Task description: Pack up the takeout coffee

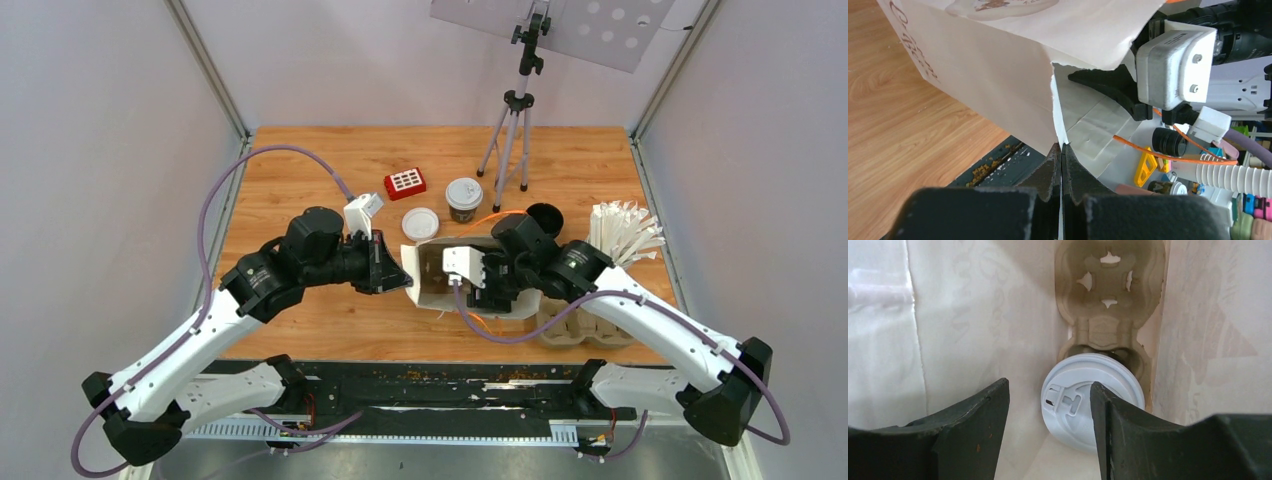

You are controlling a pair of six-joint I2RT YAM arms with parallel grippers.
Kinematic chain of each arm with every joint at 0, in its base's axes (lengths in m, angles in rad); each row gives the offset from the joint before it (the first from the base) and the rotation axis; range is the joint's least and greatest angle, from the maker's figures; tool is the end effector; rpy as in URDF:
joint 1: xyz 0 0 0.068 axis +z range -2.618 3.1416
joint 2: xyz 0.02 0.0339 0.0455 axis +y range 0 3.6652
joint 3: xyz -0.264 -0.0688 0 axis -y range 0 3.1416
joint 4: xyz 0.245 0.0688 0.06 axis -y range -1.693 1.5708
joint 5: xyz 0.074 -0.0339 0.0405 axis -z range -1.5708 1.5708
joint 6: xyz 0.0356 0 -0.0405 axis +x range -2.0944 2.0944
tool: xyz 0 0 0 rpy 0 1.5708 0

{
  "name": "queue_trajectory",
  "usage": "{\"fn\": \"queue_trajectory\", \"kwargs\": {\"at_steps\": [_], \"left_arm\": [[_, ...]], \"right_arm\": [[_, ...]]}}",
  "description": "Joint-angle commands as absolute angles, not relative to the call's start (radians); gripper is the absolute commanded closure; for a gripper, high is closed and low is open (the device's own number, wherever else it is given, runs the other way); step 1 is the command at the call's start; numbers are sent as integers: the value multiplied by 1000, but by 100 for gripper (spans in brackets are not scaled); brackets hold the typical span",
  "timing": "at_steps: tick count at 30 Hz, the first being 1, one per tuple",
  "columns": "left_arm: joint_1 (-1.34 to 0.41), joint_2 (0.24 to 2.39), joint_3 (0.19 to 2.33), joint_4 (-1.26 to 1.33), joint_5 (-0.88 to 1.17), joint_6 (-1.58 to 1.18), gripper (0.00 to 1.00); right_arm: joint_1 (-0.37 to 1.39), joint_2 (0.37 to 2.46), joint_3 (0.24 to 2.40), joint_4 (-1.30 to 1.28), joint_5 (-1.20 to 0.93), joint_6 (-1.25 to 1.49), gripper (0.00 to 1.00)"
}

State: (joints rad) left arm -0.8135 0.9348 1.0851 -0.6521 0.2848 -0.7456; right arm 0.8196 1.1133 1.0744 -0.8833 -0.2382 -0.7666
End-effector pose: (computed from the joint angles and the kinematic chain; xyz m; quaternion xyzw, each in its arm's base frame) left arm 0.1241 -0.1459 0.3699 0.1012 0.8489 -0.4413 0.2728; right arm 0.1414 0.1637 0.3142 -0.6972 0.6334 0.1210 0.3133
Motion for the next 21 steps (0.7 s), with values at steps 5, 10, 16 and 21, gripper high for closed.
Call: {"fn": "queue_trajectory", "kwargs": {"at_steps": [5, 10, 16, 21], "left_arm": [[-816, 880, 1180, -827, 202, -843, 100], [-816, 880, 1250, -952, 155, -882, 100], [-816, 863, 1278, -1038, 96, -914, 100], [-815, 839, 1236, -1050, 74, -931, 100]], "right_arm": [[895, 1199, 1204, -966, -322, -715, 40], [949, 1230, 1247, -982, -357, -703, 40], [986, 1291, 1284, -999, -393, -688, 40], [995, 1332, 1289, -994, -400, -686, 41]]}}
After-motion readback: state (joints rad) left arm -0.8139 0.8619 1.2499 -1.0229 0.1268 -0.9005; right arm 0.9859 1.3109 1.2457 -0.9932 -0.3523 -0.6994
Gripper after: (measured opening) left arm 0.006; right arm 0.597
